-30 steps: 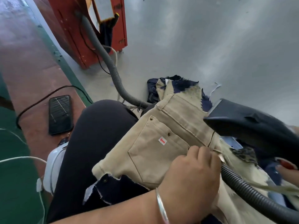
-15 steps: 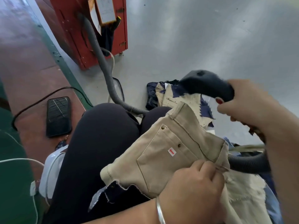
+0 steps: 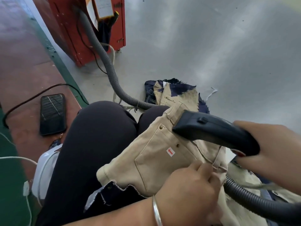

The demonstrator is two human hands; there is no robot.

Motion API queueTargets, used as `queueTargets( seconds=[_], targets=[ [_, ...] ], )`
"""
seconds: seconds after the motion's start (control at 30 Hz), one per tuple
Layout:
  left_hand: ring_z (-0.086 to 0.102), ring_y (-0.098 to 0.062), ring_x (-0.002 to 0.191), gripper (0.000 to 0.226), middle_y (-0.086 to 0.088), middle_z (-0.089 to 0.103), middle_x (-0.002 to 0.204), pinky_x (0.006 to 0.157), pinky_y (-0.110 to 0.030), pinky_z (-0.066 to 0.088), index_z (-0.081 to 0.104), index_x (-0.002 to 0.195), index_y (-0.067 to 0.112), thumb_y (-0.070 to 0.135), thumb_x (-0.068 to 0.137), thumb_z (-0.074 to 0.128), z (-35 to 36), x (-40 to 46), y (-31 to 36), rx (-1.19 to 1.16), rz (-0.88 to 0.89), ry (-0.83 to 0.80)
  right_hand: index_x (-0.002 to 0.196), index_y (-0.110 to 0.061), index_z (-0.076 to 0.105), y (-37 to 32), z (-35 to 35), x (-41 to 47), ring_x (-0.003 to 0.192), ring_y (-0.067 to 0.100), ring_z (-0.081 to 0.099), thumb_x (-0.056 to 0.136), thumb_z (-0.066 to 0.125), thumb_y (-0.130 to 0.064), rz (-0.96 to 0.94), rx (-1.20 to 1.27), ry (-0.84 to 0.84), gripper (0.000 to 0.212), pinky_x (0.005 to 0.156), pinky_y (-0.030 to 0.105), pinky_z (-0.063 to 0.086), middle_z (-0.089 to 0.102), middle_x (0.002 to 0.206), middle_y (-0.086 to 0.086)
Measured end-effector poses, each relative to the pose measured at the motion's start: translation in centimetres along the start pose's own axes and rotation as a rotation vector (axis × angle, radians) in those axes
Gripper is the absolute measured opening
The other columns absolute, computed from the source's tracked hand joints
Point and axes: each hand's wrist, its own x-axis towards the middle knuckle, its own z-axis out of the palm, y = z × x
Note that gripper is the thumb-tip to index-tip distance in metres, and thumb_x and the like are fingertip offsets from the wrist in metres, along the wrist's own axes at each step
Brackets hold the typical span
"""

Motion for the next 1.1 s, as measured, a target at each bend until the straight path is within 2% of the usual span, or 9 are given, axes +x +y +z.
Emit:
queueTargets(
  seconds=[0.07, 0.17, 0.37, 0.5, 0.63, 0.73, 0.83, 0.93, 1.1],
  targets=[
    [0.057, -0.013, 0.072, 0.038, 0.006, 0.059, 0.081, 0.043, -0.022, 0.043, 0.070, 0.087, 0.022, 0.043, 0.063, 0.047, -0.2, -0.1, -0.1, -0.042, -0.013, -0.024, 0.078, -0.051, 0.046, -1.6, -0.2, 1.0, 0.052, 0.009, 0.053, 0.060, 0.070, -0.028, -0.010, -0.080, 0.017, 0.037, 0.047, 0.029, 0.039, 0.056, 0.057, -0.008],
    [0.056, -0.012, 0.083, 0.043, 0.006, 0.058, 0.091, 0.047, -0.022, 0.043, 0.067, 0.101, 0.023, 0.042, 0.068, 0.047, -0.6, 0.0, -0.2, -0.073, -0.020, -0.033, 0.075, -0.036, 0.044, -3.7, -0.1, 3.4, 0.053, 0.004, 0.046, 0.073, 0.069, -0.023, -0.063, -0.100, 0.119, 0.027, 0.045, 0.024, 0.025, 0.050, 0.059, -0.010],
    [0.056, -0.008, 0.069, 0.035, 0.011, 0.059, 0.077, 0.042, -0.019, 0.036, 0.070, 0.081, 0.027, 0.048, 0.053, 0.062, -0.5, -0.5, 0.3, -0.085, -0.033, 0.038, 0.085, -0.026, 0.053, -3.1, -0.8, 8.0, 0.062, 0.026, 0.061, 0.076, 0.067, -0.013, -0.006, 0.120, 0.212, 0.021, 0.052, 0.028, 0.043, 0.057, 0.066, -0.002],
    [0.057, -0.015, 0.075, 0.034, 0.003, 0.058, 0.081, 0.047, -0.025, 0.045, 0.069, 0.086, 0.020, 0.038, 0.067, 0.047, -0.3, -0.6, -0.3, -0.172, -0.036, 0.125, 0.086, -0.042, 0.059, 0.5, -2.0, 3.8, 0.038, 0.008, 0.059, 0.060, 0.066, -0.035, -0.030, 0.234, 0.209, 0.028, 0.030, 0.027, 0.042, 0.065, 0.055, -0.011],
    [0.057, -0.017, 0.077, 0.037, 0.001, 0.057, 0.083, 0.048, -0.028, 0.045, 0.069, 0.090, 0.018, 0.037, 0.066, 0.046, -0.2, -0.4, -0.5, -0.153, -0.019, 0.129, 0.091, -0.058, 0.053, 5.9, -0.2, -0.9, 0.053, 0.007, 0.063, 0.051, 0.065, -0.047, 0.068, 0.167, 0.104, 0.043, 0.048, 0.028, 0.054, 0.067, 0.072, -0.017],
    [0.056, -0.020, 0.070, 0.031, -0.002, 0.058, 0.079, 0.045, -0.028, 0.043, 0.067, 0.081, 0.015, 0.035, 0.063, 0.052, -0.1, -0.3, -0.4, -0.155, 0.043, 0.223, 0.094, -0.068, 0.045, 6.2, 1.9, -2.7, 0.047, -0.003, 0.058, 0.050, 0.069, -0.044, 0.067, 0.100, 0.035, 0.055, 0.045, 0.025, 0.051, 0.058, 0.055, -0.022],
    [0.054, -0.021, 0.065, 0.024, -0.002, 0.057, 0.073, 0.043, -0.027, 0.040, 0.064, 0.074, 0.015, 0.033, 0.059, 0.059, -0.1, -0.3, -0.4, -0.138, 0.078, 0.245, 0.083, -0.053, 0.051, 3.4, 2.9, -2.6, 0.043, 0.014, 0.056, 0.048, 0.052, -0.044, 0.063, 0.146, 0.024, 0.036, 0.046, 0.034, 0.052, 0.058, 0.057, -0.016],
    [0.051, -0.020, 0.061, 0.019, -0.002, 0.054, 0.069, 0.039, -0.026, 0.036, 0.060, 0.067, 0.014, 0.030, 0.057, 0.058, -0.2, -0.4, -0.5, -0.142, 0.069, 0.276, 0.081, -0.048, 0.051, 0.7, 2.3, -0.5, 0.047, 0.014, 0.054, 0.052, 0.060, -0.037, 0.036, 0.115, 0.083, 0.032, 0.047, 0.035, 0.046, 0.060, 0.071, -0.027],
    [0.051, -0.022, 0.060, 0.017, -0.002, 0.053, 0.068, 0.040, -0.025, 0.037, 0.060, 0.067, 0.015, 0.029, 0.058, 0.055, -0.1, -0.6, -0.2, -0.162, 0.025, 0.288, 0.087, -0.028, 0.057, -1.1, 1.8, 6.1, 0.063, 0.024, 0.061, 0.076, 0.069, -0.017, 0.045, 0.212, 0.175, 0.020, 0.056, 0.033, 0.046, 0.061, 0.066, -0.003]
  ],
)
